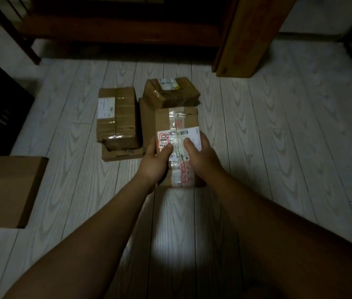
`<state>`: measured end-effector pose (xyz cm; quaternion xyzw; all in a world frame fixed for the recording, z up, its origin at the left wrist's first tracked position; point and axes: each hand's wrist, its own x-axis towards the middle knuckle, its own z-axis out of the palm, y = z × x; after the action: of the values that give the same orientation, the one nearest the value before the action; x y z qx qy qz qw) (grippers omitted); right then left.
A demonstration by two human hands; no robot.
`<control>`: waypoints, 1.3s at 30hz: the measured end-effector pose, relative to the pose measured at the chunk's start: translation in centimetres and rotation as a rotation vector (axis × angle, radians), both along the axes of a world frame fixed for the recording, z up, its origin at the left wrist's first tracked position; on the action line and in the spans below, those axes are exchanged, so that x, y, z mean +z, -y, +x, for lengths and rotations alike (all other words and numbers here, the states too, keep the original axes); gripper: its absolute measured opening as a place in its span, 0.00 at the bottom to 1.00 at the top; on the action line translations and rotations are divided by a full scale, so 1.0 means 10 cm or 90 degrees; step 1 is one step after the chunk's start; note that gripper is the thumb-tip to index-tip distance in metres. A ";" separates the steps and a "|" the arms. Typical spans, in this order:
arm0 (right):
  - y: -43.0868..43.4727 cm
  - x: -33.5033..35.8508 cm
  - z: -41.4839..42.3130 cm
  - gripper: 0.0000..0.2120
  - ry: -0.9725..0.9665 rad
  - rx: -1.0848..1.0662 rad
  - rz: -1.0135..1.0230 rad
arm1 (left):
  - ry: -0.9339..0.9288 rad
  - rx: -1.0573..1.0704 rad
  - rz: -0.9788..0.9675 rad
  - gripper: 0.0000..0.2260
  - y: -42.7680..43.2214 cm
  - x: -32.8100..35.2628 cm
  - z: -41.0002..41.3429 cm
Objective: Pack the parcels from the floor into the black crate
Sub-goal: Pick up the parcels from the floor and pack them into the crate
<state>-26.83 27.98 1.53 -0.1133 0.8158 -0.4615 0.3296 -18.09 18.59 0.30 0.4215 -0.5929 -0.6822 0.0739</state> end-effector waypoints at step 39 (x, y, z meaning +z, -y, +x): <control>0.36 7.55 0.73 0.15 -0.032 0.099 -0.274 | -0.181 0.017 -0.154 0.26 0.34 7.68 1.13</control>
<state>-19.48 24.42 77.03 -0.2552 0.6954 -0.5952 0.3117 -6.79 15.23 77.09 0.3168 -0.6482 -0.6578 0.2164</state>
